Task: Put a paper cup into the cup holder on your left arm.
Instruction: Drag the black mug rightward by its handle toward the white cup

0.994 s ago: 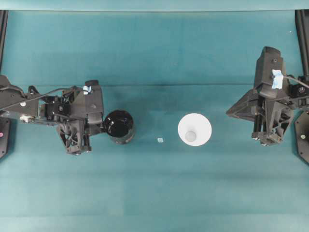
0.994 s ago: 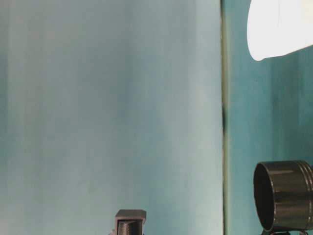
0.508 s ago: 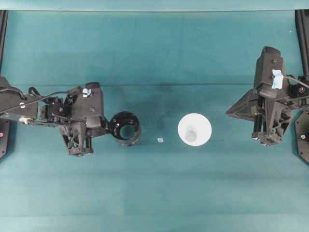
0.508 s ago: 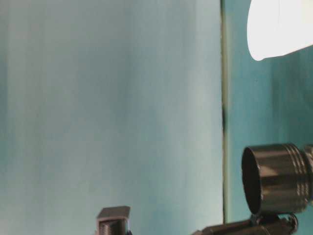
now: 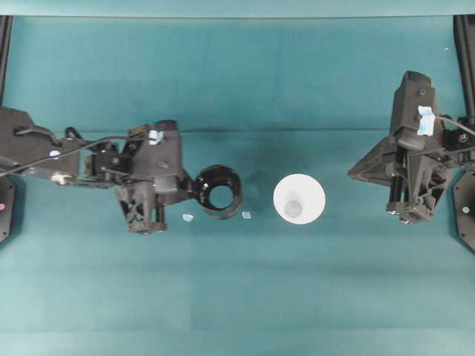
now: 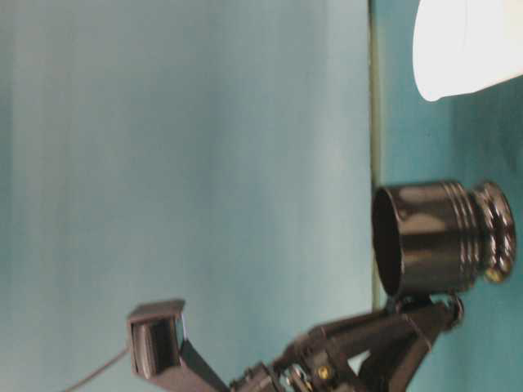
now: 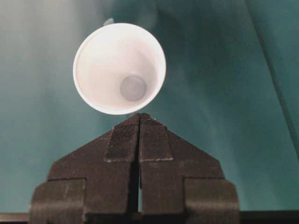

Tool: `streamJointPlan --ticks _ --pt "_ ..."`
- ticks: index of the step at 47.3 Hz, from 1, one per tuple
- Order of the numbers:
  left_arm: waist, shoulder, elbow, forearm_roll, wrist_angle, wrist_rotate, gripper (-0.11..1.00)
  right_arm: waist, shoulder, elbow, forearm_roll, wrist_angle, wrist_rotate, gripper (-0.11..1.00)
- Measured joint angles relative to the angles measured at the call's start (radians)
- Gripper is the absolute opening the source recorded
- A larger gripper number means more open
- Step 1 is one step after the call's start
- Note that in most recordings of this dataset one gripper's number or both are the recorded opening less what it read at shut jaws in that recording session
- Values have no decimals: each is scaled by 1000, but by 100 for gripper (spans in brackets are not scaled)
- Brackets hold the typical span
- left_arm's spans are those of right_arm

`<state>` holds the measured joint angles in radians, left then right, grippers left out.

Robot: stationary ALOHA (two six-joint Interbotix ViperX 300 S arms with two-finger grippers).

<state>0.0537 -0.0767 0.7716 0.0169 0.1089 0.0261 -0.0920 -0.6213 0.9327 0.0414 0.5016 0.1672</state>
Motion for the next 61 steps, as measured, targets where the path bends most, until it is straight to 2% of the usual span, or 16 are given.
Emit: streamJointPlan --ticks 26,61 --pt "15 92 -107 2 61 17 30 -2 0 0 0 0 0 -2" --pt "14 138 -127 2 35 32 30 -2 2 0 0 2 0 -2"
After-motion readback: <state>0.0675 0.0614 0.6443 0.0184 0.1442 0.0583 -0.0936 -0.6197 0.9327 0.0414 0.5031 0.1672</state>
